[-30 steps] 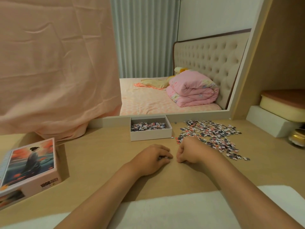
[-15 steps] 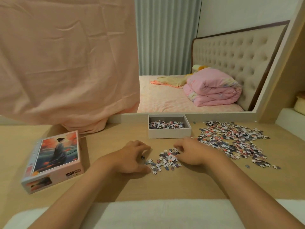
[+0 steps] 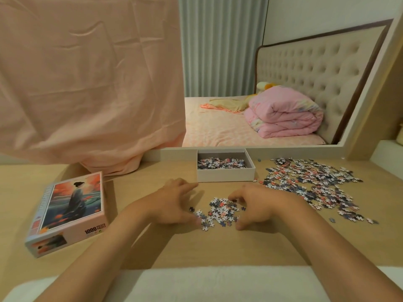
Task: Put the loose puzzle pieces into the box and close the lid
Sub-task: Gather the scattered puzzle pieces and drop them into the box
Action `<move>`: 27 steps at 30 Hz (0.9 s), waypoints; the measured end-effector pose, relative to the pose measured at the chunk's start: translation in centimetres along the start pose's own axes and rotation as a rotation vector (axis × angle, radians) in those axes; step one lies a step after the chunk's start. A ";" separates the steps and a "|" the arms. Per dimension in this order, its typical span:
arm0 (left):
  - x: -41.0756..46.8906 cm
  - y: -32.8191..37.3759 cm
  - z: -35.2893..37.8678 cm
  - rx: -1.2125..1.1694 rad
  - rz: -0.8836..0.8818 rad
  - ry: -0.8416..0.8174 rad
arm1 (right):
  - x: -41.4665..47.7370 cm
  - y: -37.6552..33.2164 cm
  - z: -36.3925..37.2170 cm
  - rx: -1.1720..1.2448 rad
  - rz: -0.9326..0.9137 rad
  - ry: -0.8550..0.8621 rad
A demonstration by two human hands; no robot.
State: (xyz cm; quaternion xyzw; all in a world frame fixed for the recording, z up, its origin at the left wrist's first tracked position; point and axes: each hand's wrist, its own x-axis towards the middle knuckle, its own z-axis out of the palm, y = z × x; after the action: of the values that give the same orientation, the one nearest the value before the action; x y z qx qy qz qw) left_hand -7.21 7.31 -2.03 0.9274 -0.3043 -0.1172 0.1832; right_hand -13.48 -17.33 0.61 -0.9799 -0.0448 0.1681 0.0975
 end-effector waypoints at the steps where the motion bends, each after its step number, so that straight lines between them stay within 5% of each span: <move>1: -0.3 -0.1 -0.1 0.122 -0.038 -0.027 | 0.0 0.1 0.0 0.016 0.008 0.003; 12: 2.9 3.0 2.2 0.019 0.138 0.080 | 1.9 -0.4 1.0 0.149 -0.066 0.142; 16: 3.2 3.3 1.4 -0.112 0.067 0.053 | 1.5 0.4 0.3 0.121 -0.030 0.113; 21: 3.0 2.8 1.3 0.178 -0.046 -0.089 | 1.5 0.2 0.7 0.011 0.016 0.034; 27: 5.1 3.9 1.5 0.144 0.075 -0.077 | 2.8 -0.3 1.7 0.119 -0.041 0.174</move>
State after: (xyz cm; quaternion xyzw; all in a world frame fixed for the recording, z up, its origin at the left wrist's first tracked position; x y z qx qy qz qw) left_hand -5.70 0.91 -2.33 0.9208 -0.3535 -0.1237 0.1087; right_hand -11.40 -16.36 -1.75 -0.9822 -0.0459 0.0827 0.1626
